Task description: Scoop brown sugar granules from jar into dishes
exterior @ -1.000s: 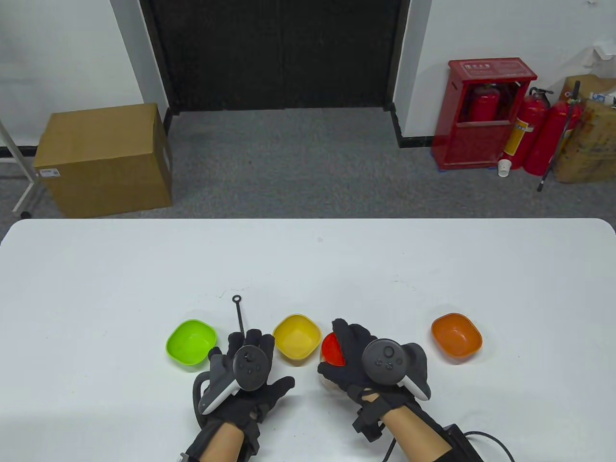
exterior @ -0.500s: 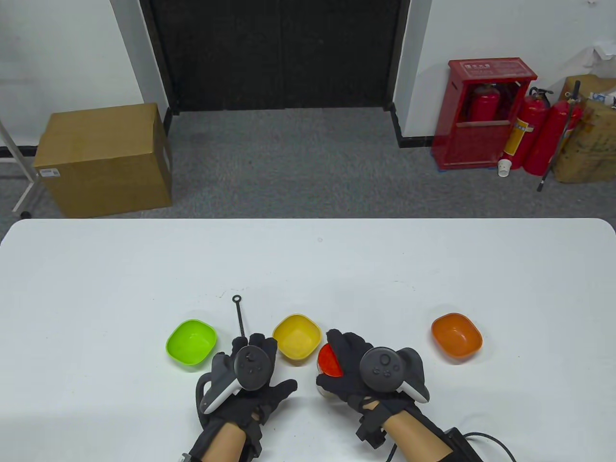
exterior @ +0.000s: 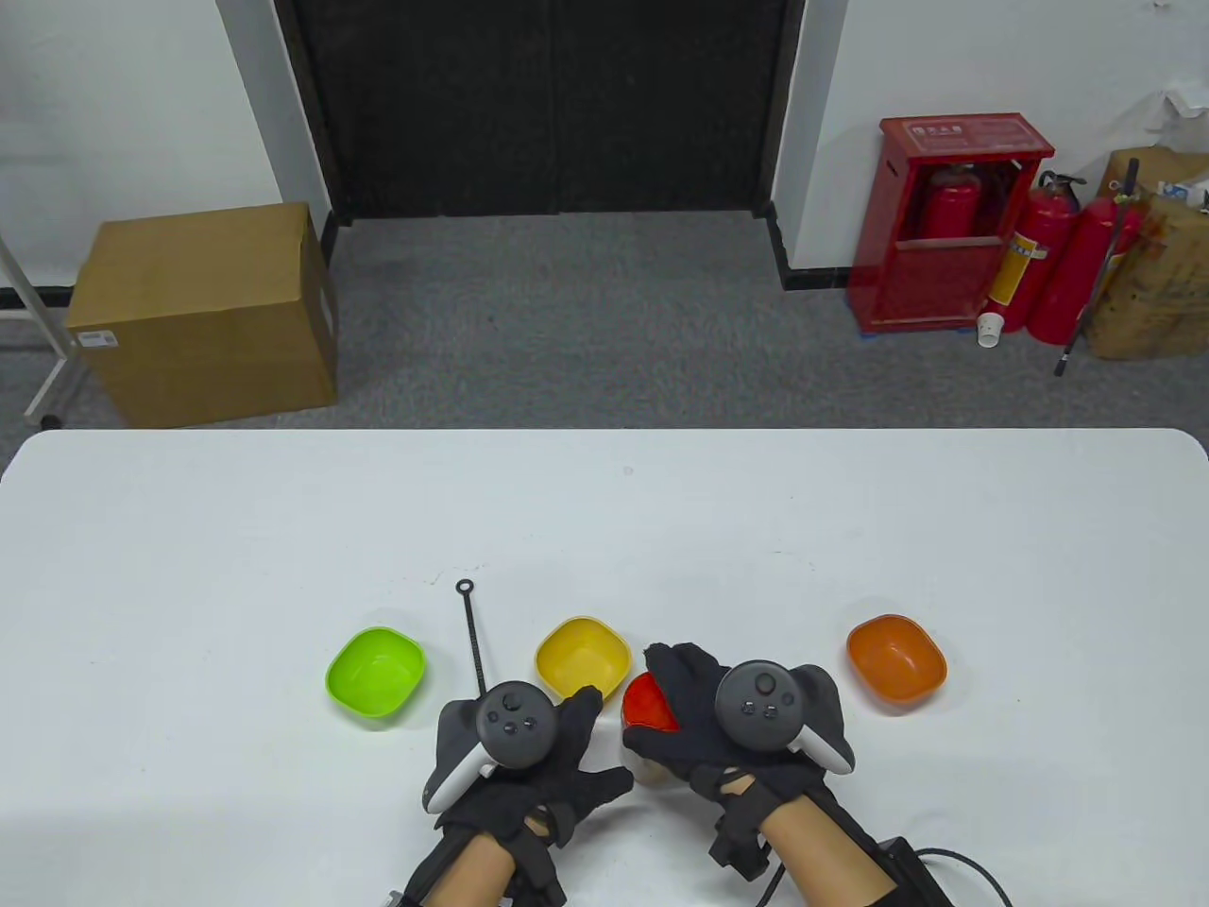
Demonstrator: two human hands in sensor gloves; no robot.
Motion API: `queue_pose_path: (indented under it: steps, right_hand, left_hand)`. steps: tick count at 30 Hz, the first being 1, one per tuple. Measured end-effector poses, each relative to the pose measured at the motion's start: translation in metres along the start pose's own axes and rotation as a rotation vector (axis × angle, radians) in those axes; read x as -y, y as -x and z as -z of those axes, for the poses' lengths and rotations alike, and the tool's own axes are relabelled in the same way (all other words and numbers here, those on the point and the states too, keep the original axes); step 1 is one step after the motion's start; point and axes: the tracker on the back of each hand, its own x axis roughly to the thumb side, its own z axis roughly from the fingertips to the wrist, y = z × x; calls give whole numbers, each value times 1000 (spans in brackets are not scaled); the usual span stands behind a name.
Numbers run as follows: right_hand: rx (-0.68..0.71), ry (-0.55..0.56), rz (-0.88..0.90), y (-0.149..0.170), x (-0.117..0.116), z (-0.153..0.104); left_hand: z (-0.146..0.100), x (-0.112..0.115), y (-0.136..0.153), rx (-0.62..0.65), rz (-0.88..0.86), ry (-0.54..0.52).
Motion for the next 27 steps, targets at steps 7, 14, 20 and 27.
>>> queue_pose_path:
  steps: [7, 14, 20, 27]
  right_hand:
    - [-14, -14, -85, -10, 2, 4]
    - [5, -22, -156, -14, -7, 5]
    - [32, 19, -182, -19, -5, 7]
    - [53, 43, -195, -23, -7, 5]
  left_hand:
    - [17, 12, -8, -11, -144, 18]
    - [29, 13, -7, -53, -182, -32]
    - [31, 21, -8, -70, -114, -97]
    - [30, 25, -6, -32, -127, -117]
